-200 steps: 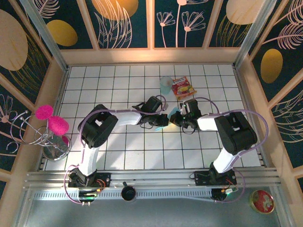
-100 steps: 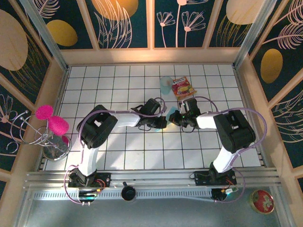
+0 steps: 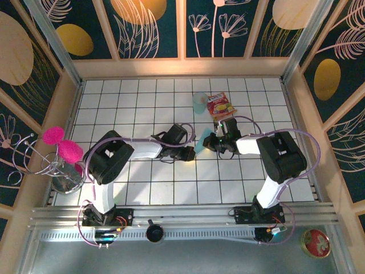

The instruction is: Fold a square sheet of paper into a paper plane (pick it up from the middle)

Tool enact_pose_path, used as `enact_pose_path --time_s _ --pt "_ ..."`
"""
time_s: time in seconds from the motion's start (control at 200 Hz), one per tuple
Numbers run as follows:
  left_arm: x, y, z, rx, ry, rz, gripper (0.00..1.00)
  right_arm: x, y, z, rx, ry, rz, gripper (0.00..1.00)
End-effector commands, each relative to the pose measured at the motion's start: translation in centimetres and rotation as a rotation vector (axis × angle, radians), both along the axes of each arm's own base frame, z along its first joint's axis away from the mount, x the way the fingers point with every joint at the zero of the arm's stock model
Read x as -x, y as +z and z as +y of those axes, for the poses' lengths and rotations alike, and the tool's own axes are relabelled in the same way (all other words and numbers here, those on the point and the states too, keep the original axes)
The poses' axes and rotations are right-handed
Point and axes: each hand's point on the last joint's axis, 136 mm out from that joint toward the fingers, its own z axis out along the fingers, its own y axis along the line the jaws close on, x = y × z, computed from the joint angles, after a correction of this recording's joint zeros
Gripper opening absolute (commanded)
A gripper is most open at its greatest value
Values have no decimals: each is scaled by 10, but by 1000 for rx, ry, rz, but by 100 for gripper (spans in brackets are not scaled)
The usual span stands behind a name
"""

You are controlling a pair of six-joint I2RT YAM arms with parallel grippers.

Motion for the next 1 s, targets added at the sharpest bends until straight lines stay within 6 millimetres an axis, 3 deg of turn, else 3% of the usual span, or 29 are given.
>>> enact_pose_path --time_s 0.0,0.225,0.355,0.41,0.546,0.586,0.661,0.726,0.841,0.991 --pt "56 -47 53 -209 -12 211 0 18 -47 -35 170 -63 129 6" --pt "69 -49 67 -229 -2 232 0 17 -45 -34 169 -56 125 6" --pt "68 -38 67 -219 1 211 0 14 -35 -28 146 -35 100 6" --pt "60 -25 61 -198 4 179 0 10 -23 -21 114 -16 70 7" --pt "29 15 50 -124 58 71 0 -5 29 -2 49 29 -41 10" --pt "16 35 49 -86 88 20 0 -9 44 0 47 27 -71 13" --pt "-3 54 55 -58 149 -41 7 -14 64 -3 62 -9 -105 23" --pt "-19 68 62 -42 201 -97 14 -18 70 -14 109 -73 -105 34" --pt "-40 88 75 -11 285 -179 28 -19 69 -39 235 -207 -81 48" --pt "-62 101 95 -14 418 -264 53 -18 68 -51 373 -330 -37 58"
